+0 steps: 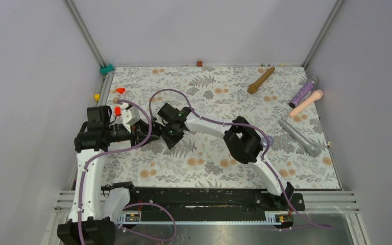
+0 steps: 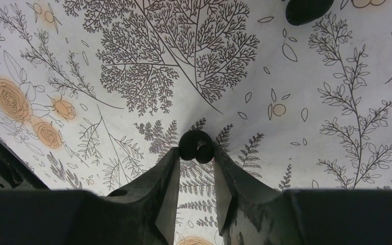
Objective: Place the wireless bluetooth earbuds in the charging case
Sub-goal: Pick up the earbud from the center of the board.
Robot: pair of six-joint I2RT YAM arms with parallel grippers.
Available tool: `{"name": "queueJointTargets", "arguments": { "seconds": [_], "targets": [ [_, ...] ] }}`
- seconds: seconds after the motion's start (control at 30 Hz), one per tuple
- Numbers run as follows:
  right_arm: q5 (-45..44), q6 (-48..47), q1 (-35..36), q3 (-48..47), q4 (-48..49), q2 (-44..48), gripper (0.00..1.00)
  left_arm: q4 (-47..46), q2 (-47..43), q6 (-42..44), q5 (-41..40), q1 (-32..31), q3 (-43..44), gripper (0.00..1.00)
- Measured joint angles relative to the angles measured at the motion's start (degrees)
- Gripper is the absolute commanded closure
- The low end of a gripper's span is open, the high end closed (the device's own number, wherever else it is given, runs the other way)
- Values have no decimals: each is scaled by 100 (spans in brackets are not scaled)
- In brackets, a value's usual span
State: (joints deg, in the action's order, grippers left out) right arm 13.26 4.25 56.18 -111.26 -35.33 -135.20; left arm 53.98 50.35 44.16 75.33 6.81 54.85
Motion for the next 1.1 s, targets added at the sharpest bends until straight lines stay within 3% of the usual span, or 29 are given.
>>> {"name": "queueJointTargets", "arguments": {
  "seconds": [0.17,0.87,1.1],
  "targets": [
    [-61,-2,13,-24,-26,2,77,2,0,0,39,31,-15,100],
    [-682,-186,26,-107,-280,87,76,0,0,24,114,81,-15,100],
    [-831,-181,-280,-66,-295,352,76,0,0,39,129,109,-15,100]
  ]
}}
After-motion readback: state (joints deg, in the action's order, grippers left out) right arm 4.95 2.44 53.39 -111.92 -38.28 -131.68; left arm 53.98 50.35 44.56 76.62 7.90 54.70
